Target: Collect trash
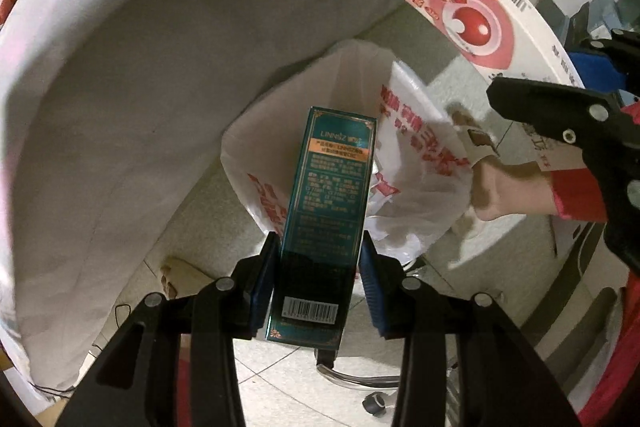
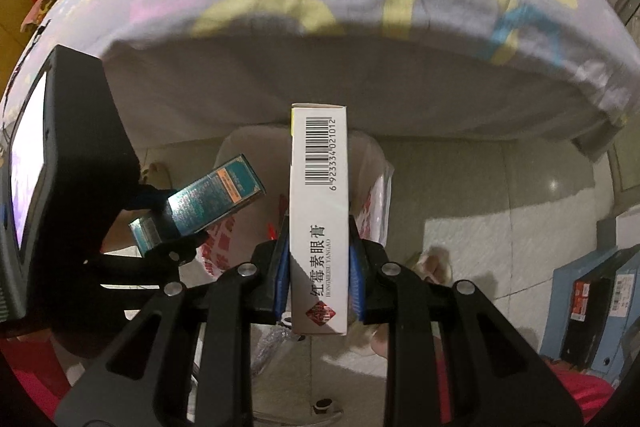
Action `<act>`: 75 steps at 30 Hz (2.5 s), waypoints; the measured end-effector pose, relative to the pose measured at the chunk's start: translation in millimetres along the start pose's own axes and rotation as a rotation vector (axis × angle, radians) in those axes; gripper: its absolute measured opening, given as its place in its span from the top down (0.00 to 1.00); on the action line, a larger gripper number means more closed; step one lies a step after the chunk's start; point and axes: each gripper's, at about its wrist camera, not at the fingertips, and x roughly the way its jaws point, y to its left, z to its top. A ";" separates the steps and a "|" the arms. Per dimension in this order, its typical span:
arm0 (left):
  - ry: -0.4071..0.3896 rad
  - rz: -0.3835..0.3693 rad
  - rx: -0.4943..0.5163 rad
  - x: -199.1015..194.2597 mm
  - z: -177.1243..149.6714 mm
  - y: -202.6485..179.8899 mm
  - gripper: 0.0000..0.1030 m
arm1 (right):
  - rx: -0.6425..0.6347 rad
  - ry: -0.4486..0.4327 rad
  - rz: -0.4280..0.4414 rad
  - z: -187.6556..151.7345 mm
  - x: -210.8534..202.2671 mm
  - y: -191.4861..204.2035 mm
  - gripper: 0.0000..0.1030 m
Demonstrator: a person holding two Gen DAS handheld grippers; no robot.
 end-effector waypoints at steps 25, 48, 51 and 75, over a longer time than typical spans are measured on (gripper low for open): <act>0.175 -0.075 -0.019 89.4 21.2 3.3 0.62 | 0.074 0.173 0.061 17.1 119.1 -21.2 0.76; 0.247 -0.135 -0.063 117.8 27.8 8.7 0.38 | 0.102 0.210 0.105 18.2 159.4 -45.7 0.57; 0.247 -0.122 -0.061 117.4 28.9 8.1 0.36 | 0.107 0.208 0.098 15.1 163.4 -47.0 0.50; 0.153 -0.072 -0.229 47.7 13.8 30.5 0.18 | 0.110 0.132 -0.058 3.7 95.1 -46.1 0.15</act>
